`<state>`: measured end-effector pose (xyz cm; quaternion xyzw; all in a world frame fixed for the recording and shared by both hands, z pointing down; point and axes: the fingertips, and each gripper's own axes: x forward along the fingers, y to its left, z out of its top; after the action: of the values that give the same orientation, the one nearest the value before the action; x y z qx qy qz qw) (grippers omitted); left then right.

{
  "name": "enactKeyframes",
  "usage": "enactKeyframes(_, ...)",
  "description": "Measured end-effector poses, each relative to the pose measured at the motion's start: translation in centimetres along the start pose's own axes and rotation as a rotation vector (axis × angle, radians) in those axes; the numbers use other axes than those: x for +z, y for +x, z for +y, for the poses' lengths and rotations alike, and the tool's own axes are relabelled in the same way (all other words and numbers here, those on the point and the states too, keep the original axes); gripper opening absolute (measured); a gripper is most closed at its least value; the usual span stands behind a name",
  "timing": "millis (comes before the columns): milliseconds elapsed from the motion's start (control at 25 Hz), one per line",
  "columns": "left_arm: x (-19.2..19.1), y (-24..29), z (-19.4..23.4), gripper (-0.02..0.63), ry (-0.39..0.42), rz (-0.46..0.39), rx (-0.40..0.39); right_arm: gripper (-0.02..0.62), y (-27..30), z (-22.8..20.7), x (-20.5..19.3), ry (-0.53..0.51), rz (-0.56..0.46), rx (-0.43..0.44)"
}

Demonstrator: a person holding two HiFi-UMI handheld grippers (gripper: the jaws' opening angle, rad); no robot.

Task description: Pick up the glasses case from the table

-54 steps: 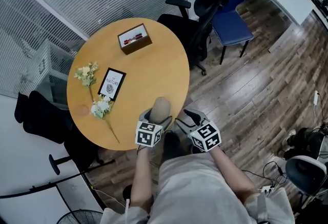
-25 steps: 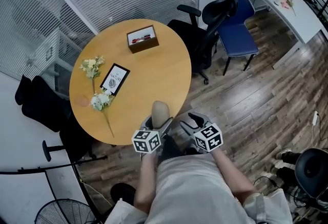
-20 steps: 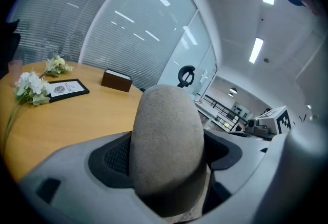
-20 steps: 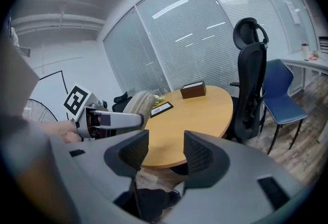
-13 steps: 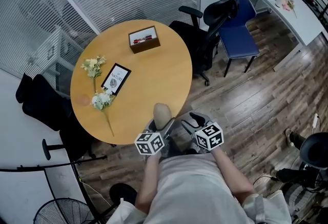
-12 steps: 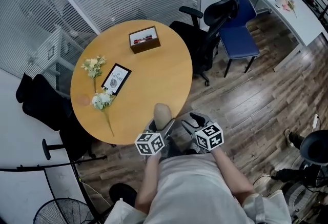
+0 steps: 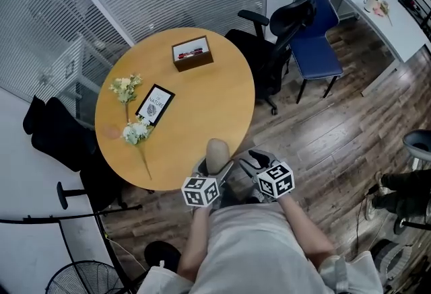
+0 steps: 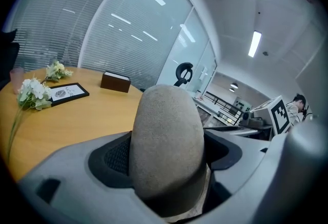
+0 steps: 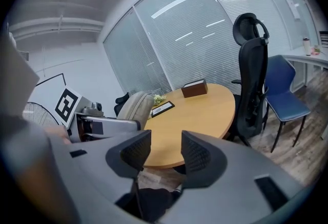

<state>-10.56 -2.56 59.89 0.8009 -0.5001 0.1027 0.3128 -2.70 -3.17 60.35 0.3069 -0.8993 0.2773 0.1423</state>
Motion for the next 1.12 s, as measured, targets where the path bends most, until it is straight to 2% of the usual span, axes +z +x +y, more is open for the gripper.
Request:
enactKeyframes(360,0.3,0.2,-1.1,0.376,0.125,0.007,0.009,0.128,-0.4,-0.3,-0.1,0.025,-0.021,-0.008)
enactKeyframes(920,0.3,-0.4,-1.0,0.377,0.122,-0.001,0.013,0.025,-0.6,0.0,0.1,0.034,-0.032,-0.024)
enactKeyframes(1120,0.2,-0.3,-1.0,0.377,0.126,0.003,0.008,0.008,-0.7,-0.3,0.0,0.044,-0.033,-0.035)
